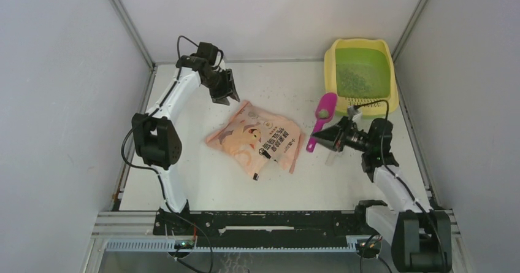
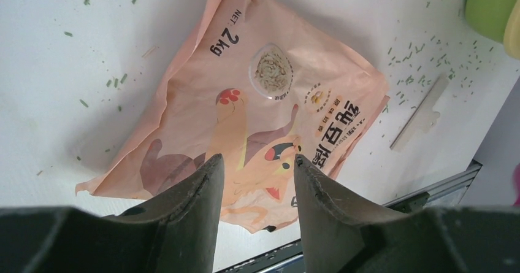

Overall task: Fill the litter box with clean litter
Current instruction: Pour the cat litter into the litter box, then adjust the spatula.

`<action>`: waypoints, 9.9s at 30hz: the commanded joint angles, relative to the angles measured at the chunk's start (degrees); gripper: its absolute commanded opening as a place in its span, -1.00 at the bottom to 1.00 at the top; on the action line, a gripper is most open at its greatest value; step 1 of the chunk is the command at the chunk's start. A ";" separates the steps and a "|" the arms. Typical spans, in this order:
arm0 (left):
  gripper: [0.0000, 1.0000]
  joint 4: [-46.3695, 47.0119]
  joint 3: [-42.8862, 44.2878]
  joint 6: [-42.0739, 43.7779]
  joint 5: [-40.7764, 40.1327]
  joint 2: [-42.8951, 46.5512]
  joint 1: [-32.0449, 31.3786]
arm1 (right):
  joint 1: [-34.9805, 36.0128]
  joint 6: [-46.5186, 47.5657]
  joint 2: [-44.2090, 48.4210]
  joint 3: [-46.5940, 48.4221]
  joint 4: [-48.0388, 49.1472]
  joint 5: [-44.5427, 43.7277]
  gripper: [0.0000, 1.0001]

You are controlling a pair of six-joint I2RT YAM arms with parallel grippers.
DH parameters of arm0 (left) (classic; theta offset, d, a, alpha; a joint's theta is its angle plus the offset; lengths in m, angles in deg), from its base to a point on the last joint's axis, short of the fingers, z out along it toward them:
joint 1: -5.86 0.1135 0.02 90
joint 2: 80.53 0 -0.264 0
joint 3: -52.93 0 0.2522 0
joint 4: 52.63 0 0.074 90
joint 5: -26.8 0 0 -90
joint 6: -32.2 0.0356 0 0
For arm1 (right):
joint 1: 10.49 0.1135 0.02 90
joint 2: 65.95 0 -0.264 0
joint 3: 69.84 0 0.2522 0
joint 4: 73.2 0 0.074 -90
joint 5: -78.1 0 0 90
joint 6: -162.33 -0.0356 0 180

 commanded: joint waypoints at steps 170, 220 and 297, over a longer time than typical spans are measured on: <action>-1.00 21.29 -56.37 -7.31 36.03 63.56 -21.21 | 53.76 28.73 -7.78 31.30 -47.44 8.70 -0.60; -1.00 61.27 -60.20 -40.23 19.08 47.14 -13.35 | 2.68 -14.49 16.50 1.36 2.82 -2.38 0.73; -0.34 62.23 -62.48 -41.61 21.14 45.76 -12.66 | 8.29 -6.75 13.00 3.42 -5.01 -9.04 -0.97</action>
